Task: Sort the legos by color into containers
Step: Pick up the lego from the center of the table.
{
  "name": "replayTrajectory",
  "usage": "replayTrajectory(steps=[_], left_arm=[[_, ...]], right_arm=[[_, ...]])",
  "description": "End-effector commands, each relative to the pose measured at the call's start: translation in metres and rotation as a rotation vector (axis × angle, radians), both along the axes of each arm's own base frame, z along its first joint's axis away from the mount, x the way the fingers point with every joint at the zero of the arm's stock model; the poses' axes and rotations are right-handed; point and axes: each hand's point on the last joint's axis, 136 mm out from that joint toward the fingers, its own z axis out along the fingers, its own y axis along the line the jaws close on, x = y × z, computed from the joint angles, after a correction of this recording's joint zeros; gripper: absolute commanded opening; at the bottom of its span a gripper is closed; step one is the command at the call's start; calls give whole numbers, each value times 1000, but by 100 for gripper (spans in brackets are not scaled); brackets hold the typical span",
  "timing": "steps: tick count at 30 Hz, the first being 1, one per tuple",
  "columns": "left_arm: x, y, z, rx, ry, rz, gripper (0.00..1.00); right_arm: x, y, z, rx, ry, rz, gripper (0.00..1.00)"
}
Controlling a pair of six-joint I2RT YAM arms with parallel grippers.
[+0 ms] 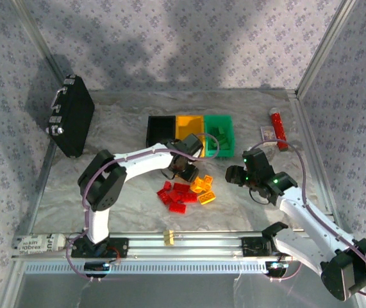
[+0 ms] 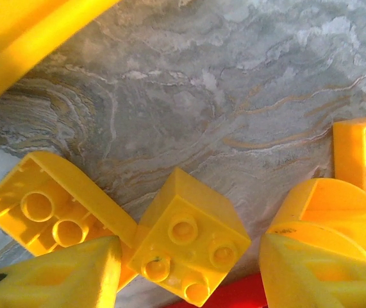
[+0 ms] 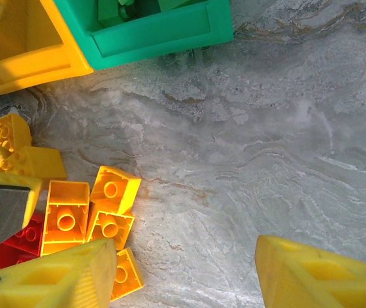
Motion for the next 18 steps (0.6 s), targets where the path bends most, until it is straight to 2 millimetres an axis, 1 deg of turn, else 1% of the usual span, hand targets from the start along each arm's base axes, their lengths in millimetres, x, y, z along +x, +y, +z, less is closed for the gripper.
replayTrajectory(steps=[1, 2, 4, 8, 9, 15, 18], left_arm=[[-6, -5, -6, 15, 27, -37, 58], [-5, -8, -6, 14, 25, -40, 58], [-9, -7, -8, 36, 42, -50, 56], [-4, -7, -3, 43, 13, -43, 42], [-2, -8, 0, 39, 2, -42, 40], [5, -10, 17, 31, -39, -46, 36], [13, -13, 28, 25, -68, -45, 36]], right_arm=[[-1, -4, -3, 0, 6, -19, 61], [-1, -4, -3, 1, 6, -17, 61], [-2, -4, -4, 0, 9, -17, 61], [-3, -6, -5, -3, 11, -23, 61], [-4, -7, -6, -5, 11, -25, 61], [-5, -9, -9, 1, 15, -30, 61], [-5, -9, -9, 5, 13, -32, 61]])
